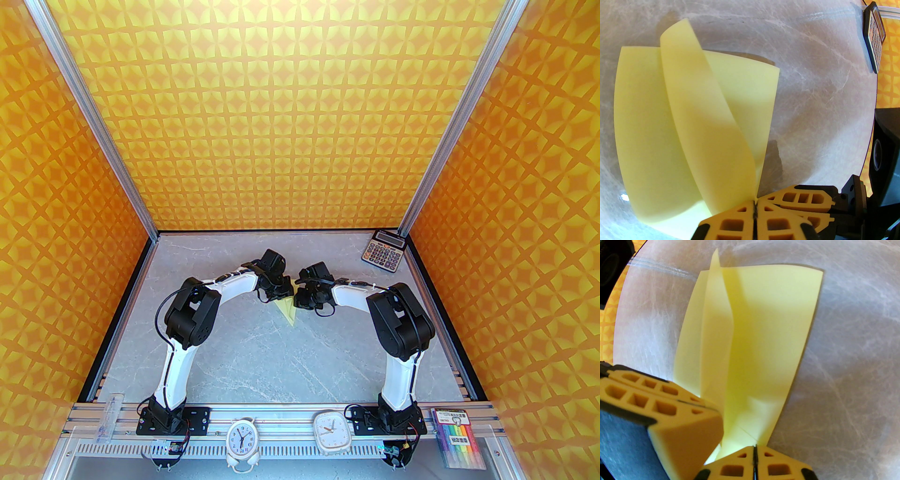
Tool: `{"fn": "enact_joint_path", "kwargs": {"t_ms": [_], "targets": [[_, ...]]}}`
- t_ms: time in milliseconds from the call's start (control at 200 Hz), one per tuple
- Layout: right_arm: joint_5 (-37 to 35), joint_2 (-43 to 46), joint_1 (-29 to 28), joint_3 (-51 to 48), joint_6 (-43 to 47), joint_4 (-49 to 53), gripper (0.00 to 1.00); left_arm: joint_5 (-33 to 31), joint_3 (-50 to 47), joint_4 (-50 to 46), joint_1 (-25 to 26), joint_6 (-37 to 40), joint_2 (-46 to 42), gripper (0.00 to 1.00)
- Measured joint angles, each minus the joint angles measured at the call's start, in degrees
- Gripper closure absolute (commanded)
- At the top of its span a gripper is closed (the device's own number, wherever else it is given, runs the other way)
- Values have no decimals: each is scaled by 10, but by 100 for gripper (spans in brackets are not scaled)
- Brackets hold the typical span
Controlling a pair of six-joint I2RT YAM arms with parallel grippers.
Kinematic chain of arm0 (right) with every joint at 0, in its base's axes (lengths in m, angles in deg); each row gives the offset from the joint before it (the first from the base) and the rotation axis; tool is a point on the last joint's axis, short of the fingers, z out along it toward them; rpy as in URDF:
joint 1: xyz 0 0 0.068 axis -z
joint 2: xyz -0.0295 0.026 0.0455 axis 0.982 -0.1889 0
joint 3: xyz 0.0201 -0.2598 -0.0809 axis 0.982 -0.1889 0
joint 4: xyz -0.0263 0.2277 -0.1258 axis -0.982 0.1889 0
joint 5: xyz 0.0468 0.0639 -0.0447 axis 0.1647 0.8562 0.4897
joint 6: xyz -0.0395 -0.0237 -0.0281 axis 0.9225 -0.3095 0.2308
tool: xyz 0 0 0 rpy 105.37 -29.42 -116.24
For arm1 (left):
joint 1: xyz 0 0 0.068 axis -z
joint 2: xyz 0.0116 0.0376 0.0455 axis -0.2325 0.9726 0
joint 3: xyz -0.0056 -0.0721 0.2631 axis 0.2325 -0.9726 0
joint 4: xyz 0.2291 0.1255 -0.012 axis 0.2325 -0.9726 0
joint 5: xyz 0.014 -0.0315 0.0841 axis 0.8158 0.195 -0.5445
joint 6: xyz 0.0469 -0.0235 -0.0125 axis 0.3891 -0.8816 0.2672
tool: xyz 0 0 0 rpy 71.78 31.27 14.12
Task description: Fold a paper plane with a square sheet of paper (fold left side to right side)
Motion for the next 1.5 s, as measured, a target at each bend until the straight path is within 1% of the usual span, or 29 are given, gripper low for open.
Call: {"fn": "enact_joint_path", "kwargs": {"t_ms": [480, 655, 755, 870, 910, 960, 1025, 1240, 1300, 1425, 1500], "targets": [[2, 0, 0, -2, -2, -3, 91, -2, 20, -1, 1, -21, 29, 93], [2, 9, 0, -10, -7, -5, 87, -2, 20, -1, 1, -23, 30, 93], [2, 25, 2, -21, -13, -7, 80, -2, 20, -1, 1, -23, 30, 93], [3, 49, 5, -38, -24, -15, 77, -2, 21, -1, 1, -23, 30, 93], [4, 54, 7, -44, -29, -19, 73, -2, 21, -2, 1, -22, 31, 93], [9, 57, 8, -52, -37, -29, 66, -2, 23, -2, 2, -23, 31, 93], [19, 58, 8, -63, -51, -45, 62, -2, 24, -2, 3, -23, 31, 93], [54, 53, 8, -79, -89, -85, 62, -2, 30, -2, 4, -23, 32, 93], [59, 49, 8, -79, -92, -90, 65, -2, 31, -2, 5, -22, 34, 93], [60, 37, 8, -77, -94, -91, 65, -4, 33, -4, 7, -22, 35, 93], [61, 31, 8, -73, -94, -87, 67, -4, 35, -5, 8, -22, 37, 93]]}}
